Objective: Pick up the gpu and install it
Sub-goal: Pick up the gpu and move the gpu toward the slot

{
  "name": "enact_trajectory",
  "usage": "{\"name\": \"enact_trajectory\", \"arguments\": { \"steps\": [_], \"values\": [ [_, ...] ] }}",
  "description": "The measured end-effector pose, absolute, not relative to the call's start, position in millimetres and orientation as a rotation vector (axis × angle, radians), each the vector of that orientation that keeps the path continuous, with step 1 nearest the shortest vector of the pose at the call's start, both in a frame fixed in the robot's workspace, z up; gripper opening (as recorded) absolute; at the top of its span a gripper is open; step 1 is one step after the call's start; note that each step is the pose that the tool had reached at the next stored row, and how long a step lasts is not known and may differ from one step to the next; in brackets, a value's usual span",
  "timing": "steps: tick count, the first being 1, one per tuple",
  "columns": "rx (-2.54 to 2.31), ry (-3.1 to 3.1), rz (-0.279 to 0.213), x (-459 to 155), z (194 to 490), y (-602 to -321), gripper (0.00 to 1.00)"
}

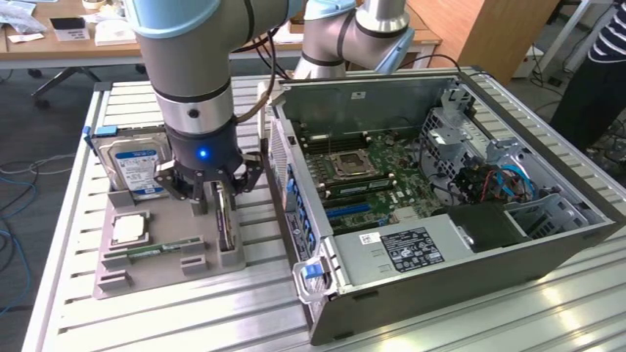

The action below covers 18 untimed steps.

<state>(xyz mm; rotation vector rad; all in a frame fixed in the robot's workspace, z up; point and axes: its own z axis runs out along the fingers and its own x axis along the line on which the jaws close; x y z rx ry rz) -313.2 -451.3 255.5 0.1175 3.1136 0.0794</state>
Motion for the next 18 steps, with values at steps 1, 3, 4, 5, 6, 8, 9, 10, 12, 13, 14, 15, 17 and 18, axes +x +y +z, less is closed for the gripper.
{"name": "enact_trajectory", "arguments": {
  "steps": [1,3,4,5,6,8,9,10,12,13,14,15,17,18],
  "values": [
    [0.117,3.114,0.080,-313,254,-451,0.47],
    [0.118,3.114,0.079,-313,253,-450,0.47],
    [0.118,3.114,0.079,-313,252,-449,0.47],
    [0.118,3.114,0.080,-313,251,-449,0.47],
    [0.118,3.114,0.080,-313,250,-448,0.47],
    [0.117,3.113,0.080,-313,248,-448,0.47],
    [0.117,3.114,0.080,-313,247,-447,0.47],
    [0.117,3.114,0.080,-313,246,-447,0.47],
    [0.118,3.114,0.080,-313,243,-447,0.47],
    [0.118,3.114,0.080,-313,242,-447,0.47],
    [0.118,3.114,0.080,-313,241,-446,0.47],
    [0.118,3.114,0.080,-313,240,-446,0.47],
    [0.118,3.114,0.080,-313,239,-446,0.47],
    [0.118,3.114,0.079,-313,239,-446,0.47]
  ]
}}
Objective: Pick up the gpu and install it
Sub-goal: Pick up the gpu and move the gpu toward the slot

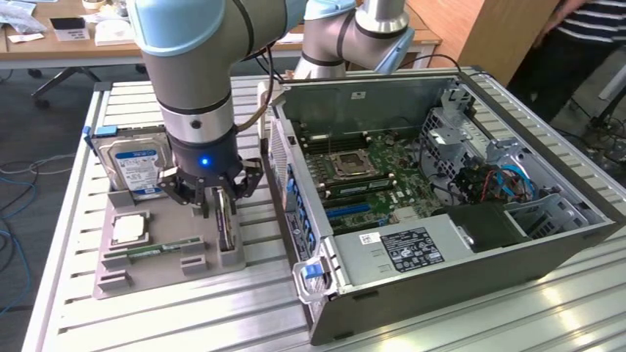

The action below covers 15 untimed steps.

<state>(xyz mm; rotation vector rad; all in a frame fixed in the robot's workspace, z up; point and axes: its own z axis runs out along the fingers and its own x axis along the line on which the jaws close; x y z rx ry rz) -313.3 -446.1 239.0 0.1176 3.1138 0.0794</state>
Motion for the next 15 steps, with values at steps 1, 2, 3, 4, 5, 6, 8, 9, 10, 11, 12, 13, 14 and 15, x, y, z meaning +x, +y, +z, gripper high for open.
{"name": "enact_trajectory", "arguments": {
  "steps": [1,2,3,4,5,6,8,9,10,11,12,13,14,15],
  "values": [
    [0.118,3.114,0.079,-313.3,239.0,-446.1,0.47],
    [0.118,3.114,0.079,-313.3,238.8,-446.1,0.47],
    [0.118,3.113,0.080,-313.3,238.0,-445.9,0.47],
    [0.118,3.113,0.080,-313.3,237.0,-445.8,0.47],
    [0.118,3.114,0.080,-313.3,236.2,-445.8,0.47],
    [0.118,3.114,0.080,-313.3,235.6,-445.8,0.47],
    [0.118,3.114,0.080,-313.3,235.6,-445.8,0.47],
    [0.118,3.114,0.079,-313.3,235.6,-445.8,0.47],
    [0.118,3.114,0.080,-313.3,235.5,-445.6,0.47],
    [0.118,3.113,0.082,-313.3,235.2,-445.2,0.47],
    [0.118,3.113,0.083,-313.3,235.0,-444.8,0.47],
    [0.118,3.114,0.083,-313.3,235.0,-444.6,0.47],
    [0.118,3.114,0.083,-313.3,234.9,-444.4,0.47],
    [0.118,3.114,0.083,-313.3,234.7,-444.2,0.47]
  ]
}}
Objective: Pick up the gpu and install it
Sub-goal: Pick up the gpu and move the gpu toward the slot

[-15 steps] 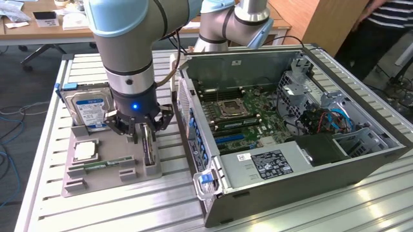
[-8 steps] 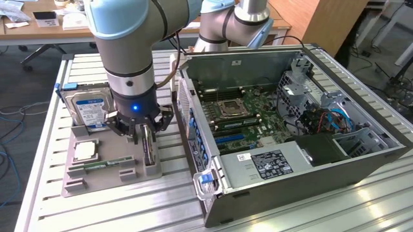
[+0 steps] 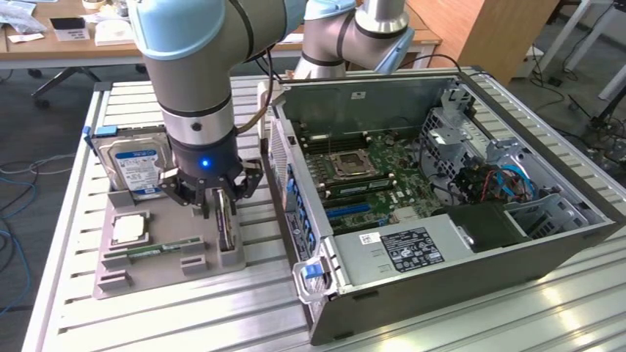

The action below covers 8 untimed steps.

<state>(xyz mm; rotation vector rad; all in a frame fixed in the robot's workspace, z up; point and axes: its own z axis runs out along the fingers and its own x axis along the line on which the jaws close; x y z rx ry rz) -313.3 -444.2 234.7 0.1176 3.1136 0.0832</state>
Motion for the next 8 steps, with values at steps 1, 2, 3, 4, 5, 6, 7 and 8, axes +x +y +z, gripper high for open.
{"name": "enact_trajectory", "arguments": {
  "steps": [1,2,3,4,5,6,7,8],
  "values": [
    [0.118,3.114,0.083,-313.3,234.4,-444.1,0.47],
    [0.118,3.114,0.083,-313.3,233.8,-444.0,0.47],
    [0.118,3.114,0.083,-313.3,233.1,-443.9,0.47],
    [0.118,3.114,0.083,-313.3,232.4,-443.9,0.47],
    [0.118,3.114,0.083,-313.3,232.2,-443.8,0.47],
    [0.118,3.114,0.083,-313.3,232.2,-443.8,0.47],
    [0.118,3.114,0.083,-313.3,232.2,-443.8,0.47],
    [0.118,3.114,0.083,-313.3,232.2,-443.8,0.47]
  ]
}}
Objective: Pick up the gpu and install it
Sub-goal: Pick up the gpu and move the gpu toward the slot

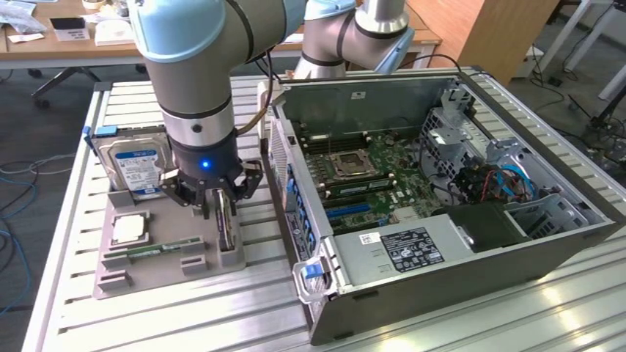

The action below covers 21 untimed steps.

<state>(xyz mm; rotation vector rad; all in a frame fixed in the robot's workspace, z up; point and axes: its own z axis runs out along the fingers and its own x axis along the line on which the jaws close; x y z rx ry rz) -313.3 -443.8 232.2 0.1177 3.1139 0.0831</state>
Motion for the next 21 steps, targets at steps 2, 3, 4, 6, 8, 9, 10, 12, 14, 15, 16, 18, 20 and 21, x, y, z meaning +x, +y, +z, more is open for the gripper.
{"name": "enact_trajectory", "arguments": {
  "steps": [2,3,4,6,8,9,10,12,14,15,16,18,20,21],
  "values": [
    [0.118,3.113,0.084,-313.1,231.9,-443.7,0.47],
    [0.118,3.113,0.084,-312.8,231.9,-443.6,0.47],
    [0.118,3.113,0.084,-312.5,231.9,-443.7,0.47],
    [0.118,3.114,0.083,-311.8,231.9,-443.7,0.47],
    [0.118,3.114,0.083,-310.7,231.9,-443.8,0.47],
    [0.118,3.114,0.084,-310.5,231.8,-443.7,0.47],
    [0.118,3.114,0.083,-310.5,231.8,-443.7,0.47],
    [0.118,3.114,0.083,-310.5,231.9,-443.8,0.47],
    [0.118,3.114,0.083,-310.4,231.8,-443.7,0.47],
    [0.118,3.114,0.083,-310.4,231.9,-443.8,0.47],
    [0.118,3.114,0.083,-310.4,231.9,-443.8,0.47],
    [0.118,3.114,0.083,-310.4,231.9,-443.8,0.46],
    [0.118,3.114,0.083,-310.4,231.9,-443.7,0.39],
    [0.118,3.114,0.083,-310.4,231.8,-443.8,0.39]
  ]
}}
